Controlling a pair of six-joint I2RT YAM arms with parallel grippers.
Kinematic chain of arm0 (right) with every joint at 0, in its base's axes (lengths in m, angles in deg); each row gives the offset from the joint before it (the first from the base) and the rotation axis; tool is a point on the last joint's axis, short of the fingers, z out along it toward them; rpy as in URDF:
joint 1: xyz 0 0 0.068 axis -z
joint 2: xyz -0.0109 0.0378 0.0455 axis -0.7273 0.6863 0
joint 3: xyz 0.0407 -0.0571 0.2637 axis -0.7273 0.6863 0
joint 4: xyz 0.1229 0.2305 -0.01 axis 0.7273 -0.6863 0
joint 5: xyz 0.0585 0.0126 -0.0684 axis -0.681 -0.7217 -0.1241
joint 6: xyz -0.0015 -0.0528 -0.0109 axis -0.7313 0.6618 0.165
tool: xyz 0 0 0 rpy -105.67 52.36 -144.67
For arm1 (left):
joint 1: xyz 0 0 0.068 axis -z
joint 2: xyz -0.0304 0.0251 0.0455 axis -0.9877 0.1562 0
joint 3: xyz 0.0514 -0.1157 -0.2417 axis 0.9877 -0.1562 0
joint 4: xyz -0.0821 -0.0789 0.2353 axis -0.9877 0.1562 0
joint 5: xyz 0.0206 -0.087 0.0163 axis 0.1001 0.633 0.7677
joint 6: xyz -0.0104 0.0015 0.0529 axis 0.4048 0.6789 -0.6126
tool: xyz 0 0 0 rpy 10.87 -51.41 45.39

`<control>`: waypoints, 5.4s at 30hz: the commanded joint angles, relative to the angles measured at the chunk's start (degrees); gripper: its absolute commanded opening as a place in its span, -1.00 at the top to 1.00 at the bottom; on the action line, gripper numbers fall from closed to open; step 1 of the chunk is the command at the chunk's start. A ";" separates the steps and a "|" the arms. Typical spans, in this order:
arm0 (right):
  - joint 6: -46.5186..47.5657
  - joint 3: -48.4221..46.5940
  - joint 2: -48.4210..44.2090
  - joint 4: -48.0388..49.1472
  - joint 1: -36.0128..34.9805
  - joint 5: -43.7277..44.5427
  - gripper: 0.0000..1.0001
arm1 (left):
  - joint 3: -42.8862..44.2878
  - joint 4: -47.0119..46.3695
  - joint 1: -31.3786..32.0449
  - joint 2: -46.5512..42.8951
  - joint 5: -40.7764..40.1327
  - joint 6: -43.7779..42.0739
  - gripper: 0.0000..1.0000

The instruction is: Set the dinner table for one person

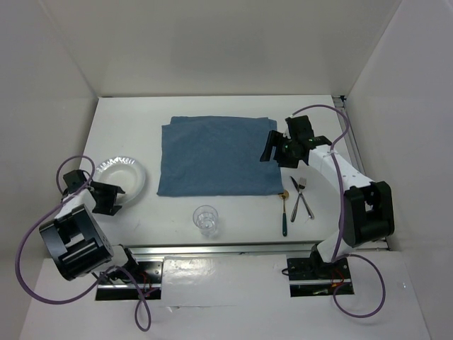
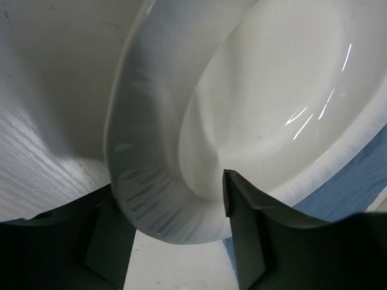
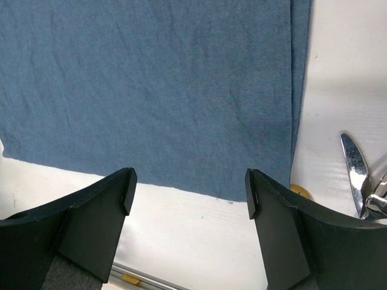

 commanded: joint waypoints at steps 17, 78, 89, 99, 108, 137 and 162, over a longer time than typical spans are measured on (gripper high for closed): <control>0.56 -1.43 -1.39 -0.14 -0.59 -0.22 -0.70 | 14.27 5.44 -0.20 -7.43 6.82 -0.34 1.00; 2.93 -0.81 -14.05 -8.58 8.03 -0.74 -0.70 | 59.36 8.77 45.51 42.67 20.19 -21.78 -0.96; 0.48 -5.56 -4.04 -8.58 -23.68 2.76 -0.74 | 63.77 22.58 44.72 25.90 2.09 -26.27 -1.00; -2.43 -4.94 3.35 -3.05 -38.20 3.47 -0.79 | 51.90 18.37 33.30 4.01 -3.02 -18.44 -0.83; -2.43 -6.17 10.38 -1.20 -43.73 3.91 -0.67 | 49.00 18.36 30.74 2.24 -0.74 -18.44 -0.81; 1.26 -60.79 33.57 -20.35 -2.62 17.62 1.00 | 45.30 20.56 36.37 2.23 3.39 -23.28 -0.76; 3.55 -64.18 48.52 -19.39 1.52 18.33 0.95 | 44.78 22.58 39.00 6.72 2.78 -24.33 -0.76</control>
